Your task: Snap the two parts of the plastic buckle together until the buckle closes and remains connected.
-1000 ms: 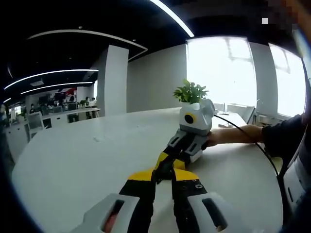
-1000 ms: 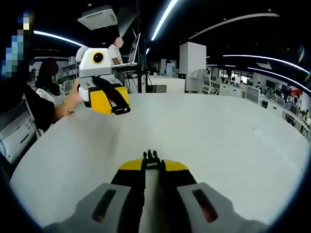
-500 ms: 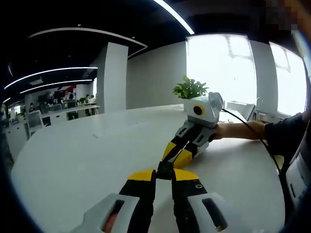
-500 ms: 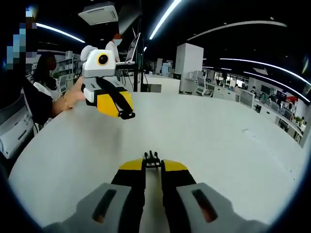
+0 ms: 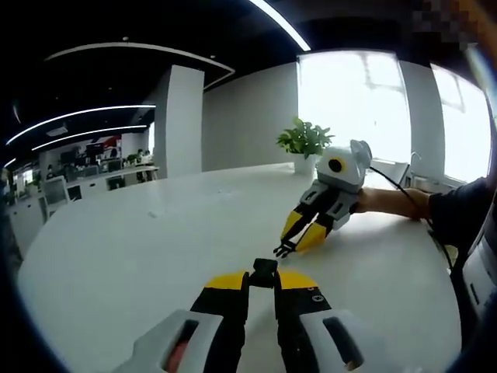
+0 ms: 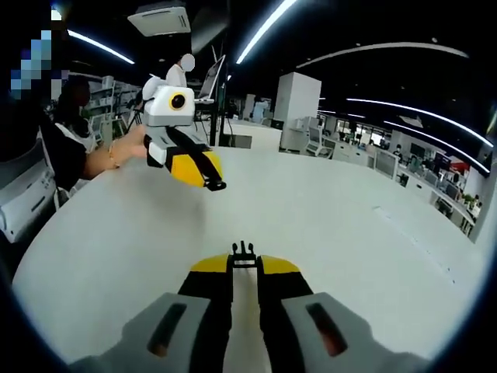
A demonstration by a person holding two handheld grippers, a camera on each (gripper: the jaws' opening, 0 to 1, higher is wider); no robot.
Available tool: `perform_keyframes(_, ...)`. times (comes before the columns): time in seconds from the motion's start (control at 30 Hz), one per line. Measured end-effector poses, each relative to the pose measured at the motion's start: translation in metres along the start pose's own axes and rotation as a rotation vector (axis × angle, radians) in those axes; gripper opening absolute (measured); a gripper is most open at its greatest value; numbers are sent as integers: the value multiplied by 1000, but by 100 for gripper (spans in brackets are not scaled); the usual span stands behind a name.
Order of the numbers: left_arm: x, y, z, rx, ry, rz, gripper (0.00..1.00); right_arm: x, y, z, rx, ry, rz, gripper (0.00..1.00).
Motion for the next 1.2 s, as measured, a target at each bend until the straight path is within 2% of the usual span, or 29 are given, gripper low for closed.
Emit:
perform_keyframes(0.33,-6,1,-5,-13,-5,0,12,23,-2,3,15,-32,2,12)
perform_keyframes(0.73,-25,5,-20,-98,-56,34,12,49,-7,-2,19,-64,5,12)
perform_keyframes(0.87,-30,5,-22,-142,-64,61,12,54,-7,-5,19,-69,5,12)
perform_keyframes(1.2,-42,13,-23,-190,-109,62,12,57,-7,-4,24,-65,-10,12)
Point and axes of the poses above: the point that each gripper's makers call its tool centre point, and the gripper's own axes: x roughly backward along the fingers, z roughly to its left, y roughly out of its top, the point moved 3 cm from there along x, roughly backward along the fingers, and after that the axes turned 6 degrees about -z, right-handed, at the moved point
